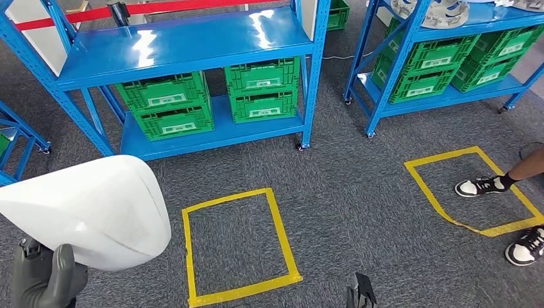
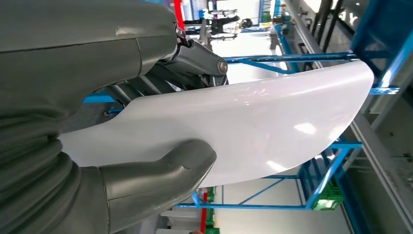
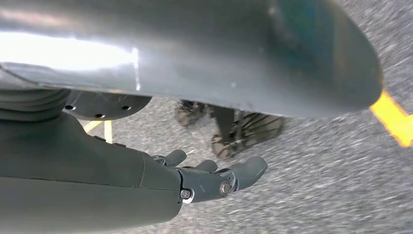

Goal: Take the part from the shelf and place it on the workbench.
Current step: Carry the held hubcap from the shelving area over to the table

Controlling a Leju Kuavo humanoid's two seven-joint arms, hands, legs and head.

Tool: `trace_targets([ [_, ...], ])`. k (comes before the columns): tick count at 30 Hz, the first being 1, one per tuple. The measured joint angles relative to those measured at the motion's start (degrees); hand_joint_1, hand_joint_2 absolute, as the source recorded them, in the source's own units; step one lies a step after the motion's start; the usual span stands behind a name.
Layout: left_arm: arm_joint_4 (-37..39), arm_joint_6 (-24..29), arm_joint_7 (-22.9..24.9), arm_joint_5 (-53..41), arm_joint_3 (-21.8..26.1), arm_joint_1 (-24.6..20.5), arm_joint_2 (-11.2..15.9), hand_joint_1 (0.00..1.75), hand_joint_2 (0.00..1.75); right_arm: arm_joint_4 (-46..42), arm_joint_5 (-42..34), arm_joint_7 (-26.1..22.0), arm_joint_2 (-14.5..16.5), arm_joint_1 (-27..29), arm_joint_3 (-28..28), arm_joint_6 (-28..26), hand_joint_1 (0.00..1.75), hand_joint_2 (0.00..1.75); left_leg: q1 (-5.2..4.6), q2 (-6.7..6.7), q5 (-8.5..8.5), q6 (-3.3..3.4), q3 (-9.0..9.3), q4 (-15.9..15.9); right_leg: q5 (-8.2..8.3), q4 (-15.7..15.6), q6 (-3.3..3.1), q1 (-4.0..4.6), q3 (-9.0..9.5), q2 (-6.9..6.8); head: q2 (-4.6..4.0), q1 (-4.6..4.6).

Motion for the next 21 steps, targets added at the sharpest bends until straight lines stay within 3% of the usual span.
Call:
trace_targets([
  [2, 0.6, 0.5, -0.6, -0.1, -0.2, -1.2, -0.2, 1.75, 1.75, 0.0, 1.7, 1.4, -0.1, 0.0, -0.2, 0.2, 0.0, 0.0, -0.32, -0.08, -1.34, 0.73, 1.97, -4.1, 1.22, -0.1, 0.63, -0.05, -0.55, 0.17, 0.0, 0.03],
  [4, 0.6, 1.5, -1.1, -0.4, -0.1, -1.0, -0.4, 1.75, 1.75, 0.0, 3.4, 1.9, -0.4, 0.3, 0.1, 0.6, 0.0, 0.0, -0.42, 0.18, -0.53, 1.84, 1.11, -4.5, 1.87, -0.3, 1.4, -0.26, -0.87, 0.37, 0.0, -0.02],
  [5, 0.5, 2.1, -1.3, -0.5, 0.0, -0.5, -0.6, 1.75, 1.75, 0.0, 4.1, 1.6, -0.6, 0.5, 0.3, 1.0, 0.0, 0.0, -0.41, 0.32, 0.09, 2.46, 0.56, -4.5, 0.78, 0.3, 1.82, -0.36, -1.28, 0.47, 0.0, -0.02],
  [6, 0.2, 2.6, -1.6, -0.5, 0.3, 0.1, -0.8, 1.75, 1.75, 0.0, 4.5, 1.0, -0.8, 0.7, 0.6, 1.6, 0.0, 0.0, -0.34, 0.48, 0.77, 2.98, -0.09, -4.6, -1.47, 2.0, 2.18, -0.42, -1.88, 0.57, 0.0, -0.02],
  [8, -0.4, 3.0, -2.4, 0.1, 1.3, 1.9, -1.3, 1.75, 1.75, 0.0, 5.2, -0.4, -1.4, 0.8, 1.2, 2.8, 0.0, 0.0, -0.35, 0.67, 2.08, 3.53, -1.55, -4.4, -7.8, 8.2, 2.65, -0.52, -3.34, 0.65, 0.0, 0.02],
  [9, -0.5, 3.0, -2.9, 0.6, 2.0, 2.8, -1.4, 1.75, 1.75, 0.0, 5.6, -1.0, -1.9, 0.8, 1.5, 3.3, 0.0, 0.0, -0.38, 0.73, 2.75, 3.56, -2.44, -4.3, -9.87, 11.8, 2.79, -0.53, -3.81, 0.66, 0.0, 0.02],
  [10, -0.5, 3.0, -3.3, 1.1, 2.7, 3.7, -1.6, 1.75, 1.75, 0.0, 5.9, -1.4, -2.3, 0.8, 1.9, 3.7, 0.0, 0.0, -0.41, 0.77, 3.42, 3.55, -3.43, -4.0, -10.51, 14.6, 2.87, -0.52, -3.8, 0.67, 0.0, 0.01],
  [11, -0.4, 3.0, -3.7, 1.4, 3.5, 4.4, -1.7, 1.75, 1.75, 0.0, 6.0, -1.6, -2.8, 0.8, 2.1, 3.9, 0.0, 0.0, -0.41, 0.79, 4.07, 3.5, -4.58, -3.7, -9.78, 15.8, 2.89, -0.53, -3.01, 0.67, 0.0, 0.02],
  [12, -0.3, 2.9, -4.1, 1.5, 4.1, 4.8, -1.9, 1.75, 1.75, 0.0, 6.1, -1.6, -3.2, 0.8, 2.2, 4.0, 0.0, 0.0, -0.39, 0.75, 4.66, 3.39, -5.76, -3.3, -8.25, 15.0, 2.86, -0.53, -1.28, 0.68, 0.0, 0.02],
  [13, -0.2, 2.9, -4.3, 1.6, 4.6, 5.1, -2.2, 1.75, 1.75, 0.0, 6.1, -1.5, -3.5, 0.7, 2.3, 3.9, 0.0, 0.0, -0.37, 0.69, 5.18, 3.23, -6.81, -2.9, -6.86, 12.2, 2.78, -0.54, 1.39, 0.68, 0.0, 0.02],
  [15, -0.1, 2.8, -4.6, 1.6, 5.5, 5.5, -2.5, 1.75, 1.75, 0.0, 6.1, -1.5, -4.0, 0.5, 2.4, 3.9, 0.0, 0.0, -0.47, 0.59, 6.12, 2.63, -8.36, -2.1, -7.23, 4.1, 2.3, -0.38, 7.39, 0.81, 0.0, 0.03],
  [16, -0.1, 2.7, -4.7, 1.6, 5.8, 5.6, -2.7, 1.75, 1.75, 0.0, 6.1, -1.5, -4.2, 0.5, 2.4, 3.9, 0.0, 0.0, -0.52, 0.62, 6.59, 2.26, -8.69, -2.0, -8.05, 1.0, 1.97, -0.25, 9.19, 0.92, 0.0, 0.05],
  [17, 0.0, 2.6, -4.7, 1.6, 6.1, 5.7, -2.8, 1.75, 1.75, 0.0, 6.1, -1.5, -4.3, 0.4, 2.4, 3.9, 0.0, 0.0, -0.55, 0.66, 7.12, 1.88, -8.83, -2.0, -8.78, -0.8, 1.57, -0.09, 9.94, 1.03, 0.0, 0.06],
  [19, 0.0, 2.5, -4.8, 1.6, 6.5, 5.8, -3.0, 1.75, 1.75, 0.0, 6.0, -1.4, -4.4, 0.5, 2.5, 3.8, 0.0, 0.0, -0.42, 0.63, 8.02, 1.17, -9.01, -2.3, -7.98, -1.3, 0.71, -0.06, 9.21, 0.96, 0.0, 0.11],
  [20, 0.0, 2.5, -4.8, 1.5, 6.7, 5.9, -3.0, 1.75, 1.75, 0.0, 5.8, -0.9, -4.5, 0.5, 2.5, 3.5, 0.0, 0.0, -0.36, 0.5, 7.44, 0.83, -9.41, -2.0, -7.29, -1.4, 0.22, -0.13, 8.66, 0.83, 0.0, 0.08],
  [21, 0.1, 2.4, -4.8, 1.3, 6.9, 6.0, -3.1, 1.75, 1.75, 0.0, 5.4, -0.1, -4.5, 0.4, 2.5, 2.9, 0.0, 0.0, -0.3, 0.37, 5.63, 0.49, -10.01, -0.7, -6.49, -1.5, -0.25, -0.22, 7.97, 0.66, 0.0, 0.04],
])
